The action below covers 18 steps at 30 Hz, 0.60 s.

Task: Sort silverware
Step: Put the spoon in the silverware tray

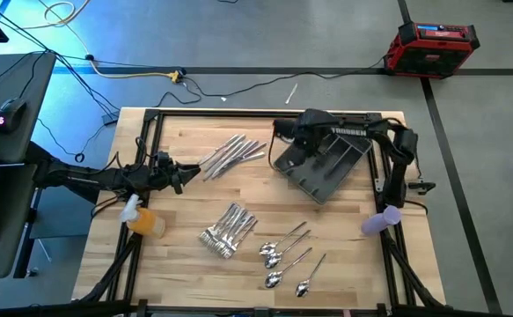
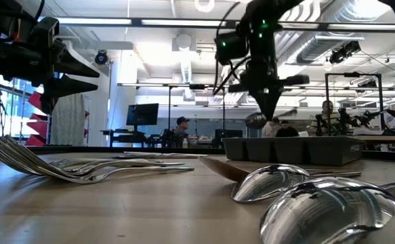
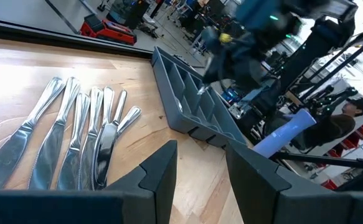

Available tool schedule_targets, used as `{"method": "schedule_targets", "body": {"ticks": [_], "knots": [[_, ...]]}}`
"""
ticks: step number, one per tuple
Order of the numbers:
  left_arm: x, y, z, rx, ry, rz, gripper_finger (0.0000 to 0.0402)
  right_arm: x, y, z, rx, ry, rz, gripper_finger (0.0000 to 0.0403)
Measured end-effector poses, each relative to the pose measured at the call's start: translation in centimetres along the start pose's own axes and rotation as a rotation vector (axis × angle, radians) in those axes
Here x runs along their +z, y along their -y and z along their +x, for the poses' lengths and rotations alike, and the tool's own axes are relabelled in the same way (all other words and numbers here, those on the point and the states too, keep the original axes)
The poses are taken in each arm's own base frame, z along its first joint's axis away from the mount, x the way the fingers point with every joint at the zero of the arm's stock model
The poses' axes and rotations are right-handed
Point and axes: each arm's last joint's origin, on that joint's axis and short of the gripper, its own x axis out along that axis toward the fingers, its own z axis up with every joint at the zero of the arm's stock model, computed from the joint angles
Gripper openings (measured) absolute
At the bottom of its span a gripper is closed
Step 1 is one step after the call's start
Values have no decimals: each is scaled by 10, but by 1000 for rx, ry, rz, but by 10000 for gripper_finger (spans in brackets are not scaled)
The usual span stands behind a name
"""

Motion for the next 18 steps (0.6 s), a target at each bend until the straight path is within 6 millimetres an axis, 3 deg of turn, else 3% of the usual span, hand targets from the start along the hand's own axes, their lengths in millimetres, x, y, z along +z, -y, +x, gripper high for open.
{"method": "schedule_targets", "body": {"ticks": [5, 18], "knots": [[0, 0, 0, 4, -4, 3, 119, -12, 5, 17, -14, 48, -9, 0], [-2, -1, 1, 21, -18, 15, 119, -10, 4, 42, -80, 42, -80, 0]]}}
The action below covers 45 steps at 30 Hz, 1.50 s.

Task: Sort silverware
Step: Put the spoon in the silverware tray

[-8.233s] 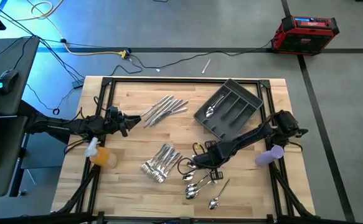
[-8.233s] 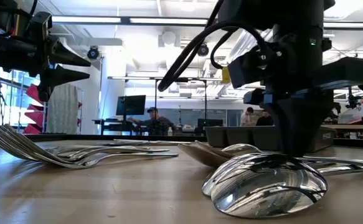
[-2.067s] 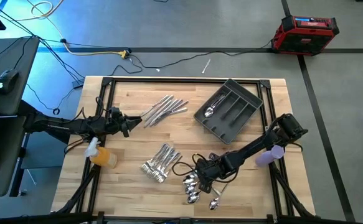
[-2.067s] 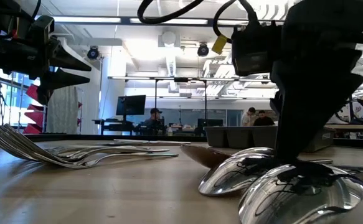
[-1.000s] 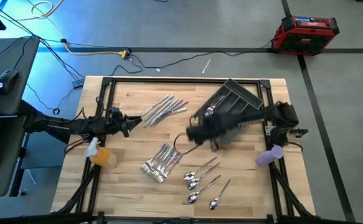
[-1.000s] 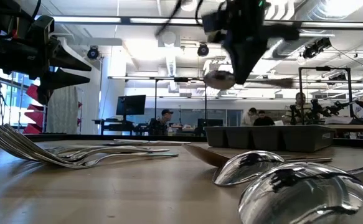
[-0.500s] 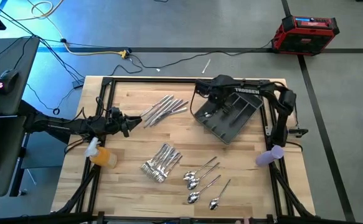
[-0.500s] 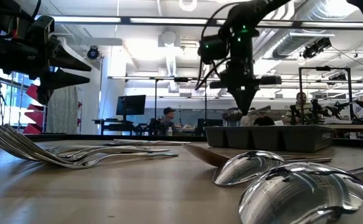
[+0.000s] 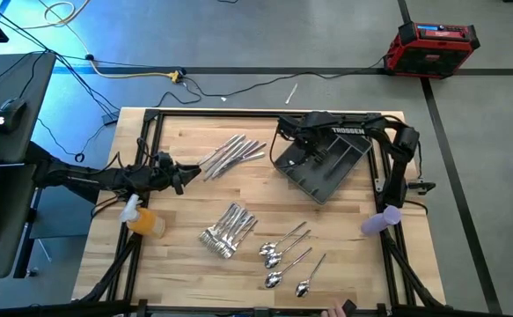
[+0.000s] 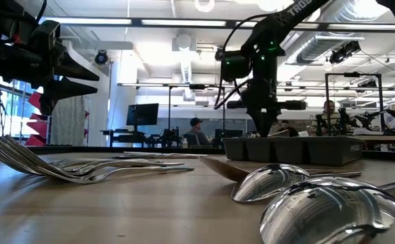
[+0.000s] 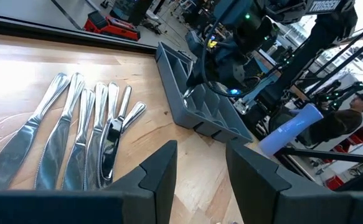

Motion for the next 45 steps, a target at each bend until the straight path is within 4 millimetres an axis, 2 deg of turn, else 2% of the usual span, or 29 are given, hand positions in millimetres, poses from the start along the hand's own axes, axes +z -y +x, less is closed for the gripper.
{"method": "schedule_targets", "body": {"ticks": [6, 10, 16, 23, 29, 38, 45], "knots": [[0, 0, 0, 3, -2, -4, 119, -1, 2, 1, -34, -58, 6, 9], [0, 0, 0, 3, -2, -5, 119, -1, 2, 1, -36, -61, 14, 49], [0, 0, 0, 3, -3, -5, 119, -2, 11, -8, -92, -65, 157, 124], [0, 0, 0, 3, -3, -8, 119, 1, 5, -13, 26, 66, 282, 174], [0, 0, 0, -3, -8, -8, 119, 3, 6, -13, 51, 129, 524, 175], [-1, 0, 0, -4, -10, -16, 119, 19, 7, -16, -9, 124, 566, 150], [-1, 0, 0, -5, -10, -16, 119, 29, 8, -4, -5, 57, 635, 142]]}}
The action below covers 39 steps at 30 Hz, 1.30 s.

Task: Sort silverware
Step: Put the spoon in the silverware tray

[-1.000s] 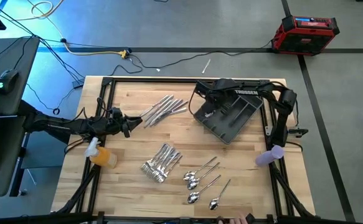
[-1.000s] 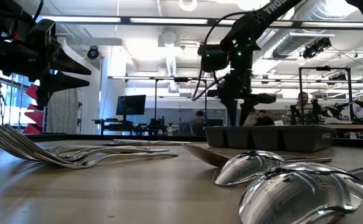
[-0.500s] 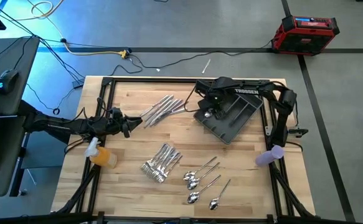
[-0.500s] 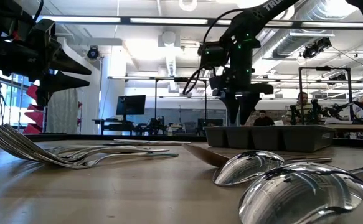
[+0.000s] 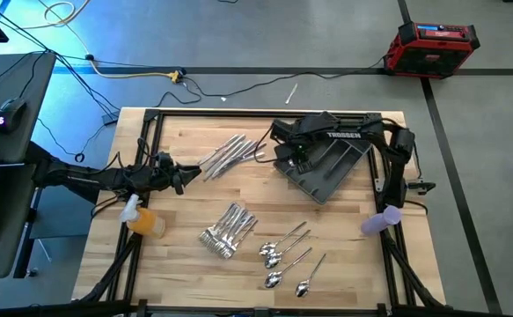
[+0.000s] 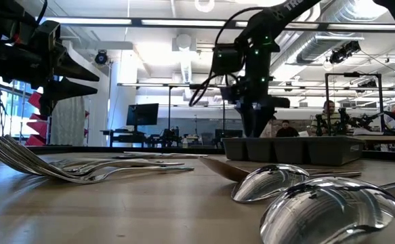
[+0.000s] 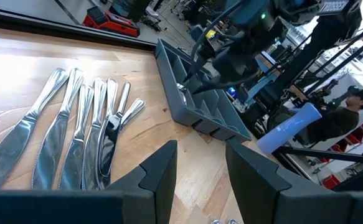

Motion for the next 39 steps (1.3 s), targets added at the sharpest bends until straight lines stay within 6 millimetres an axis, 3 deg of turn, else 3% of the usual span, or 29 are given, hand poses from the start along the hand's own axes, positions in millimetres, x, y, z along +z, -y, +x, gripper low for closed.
{"method": "schedule_targets", "body": {"ticks": [8, 19, 24, 30, 39], "knots": [[0, 0, 0, 0, 0, 0, 119, 4, 2, 7, -79, -39, 131, 131], [0, 0, 0, 0, 0, 0, 119, 4, 0, 7, -29, -22, 67, 10], [0, 0, 0, 1, 0, 0, 119, 3, 0, 7, -35, -30, 46, 1], [0, 0, 0, 1, 0, 0, 119, 2, -8, 4, -47, -135, -158, 0], [0, 0, 0, 4, 3, 1, 119, 9, -19, -14, 0, -249, -724, 0]]}}
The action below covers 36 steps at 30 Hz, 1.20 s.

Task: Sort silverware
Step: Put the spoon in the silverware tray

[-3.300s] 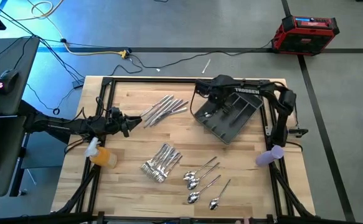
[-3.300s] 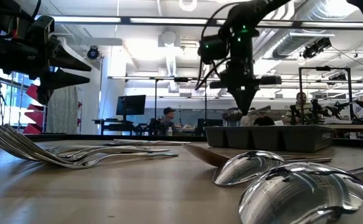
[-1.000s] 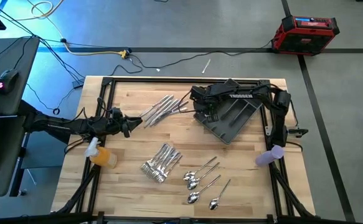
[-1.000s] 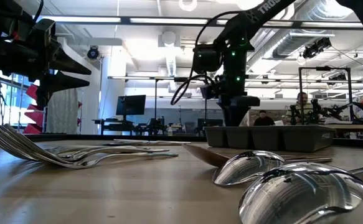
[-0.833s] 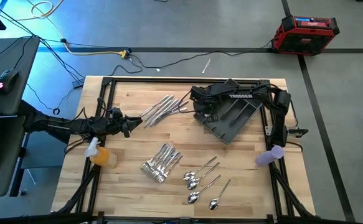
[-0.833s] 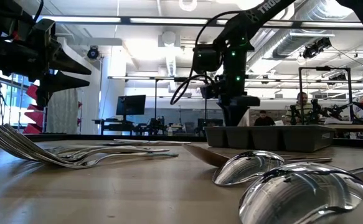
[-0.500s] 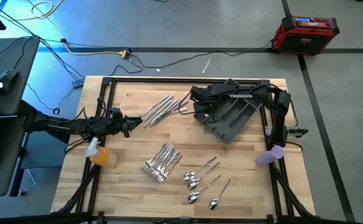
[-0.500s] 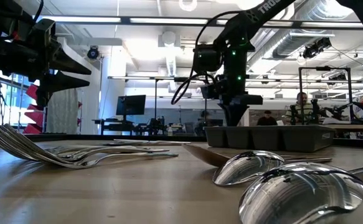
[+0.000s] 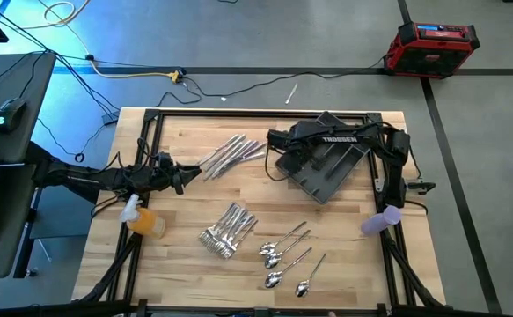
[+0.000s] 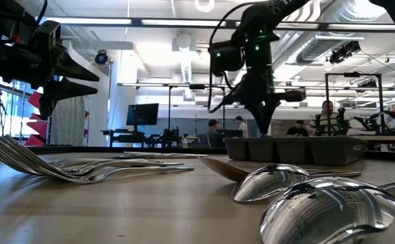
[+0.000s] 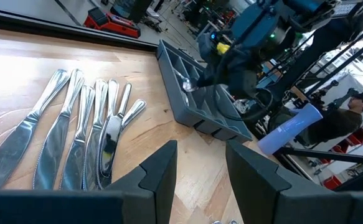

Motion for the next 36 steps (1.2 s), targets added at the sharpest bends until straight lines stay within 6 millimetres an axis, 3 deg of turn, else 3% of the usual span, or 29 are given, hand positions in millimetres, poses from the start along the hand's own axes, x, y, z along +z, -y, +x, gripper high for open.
{"method": "schedule_targets", "body": {"ticks": [6, 9, 17, 25, 28, 31, 33, 36], "knots": [[0, 0, 0, 0, 0, 0, 119, 7, -2, 3, -11, 4, -224, 0], [0, 0, 0, 0, 0, 0, 119, 9, -2, 8, -37, 4, -246, 0], [0, 0, 0, 0, 0, 0, 119, 10, 10, 10, -171, -53, -122, 10], [0, 0, 0, 0, 0, 0, 119, 6, 20, -3, -261, -142, 84, 100], [0, 0, 0, 0, 0, 0, 119, 5, 17, -19, -193, -60, 203, 123], [0, 0, 0, 0, 0, 0, 119, 4, 9, -28, -13, 125, 335, 128], [0, 0, 0, 0, 0, -1, 119, 1, 2, -26, 133, 225, 413, 125], [0, 0, 0, 0, 0, 0, 119, -2, -4, -10, 207, 225, 470, 114]]}}
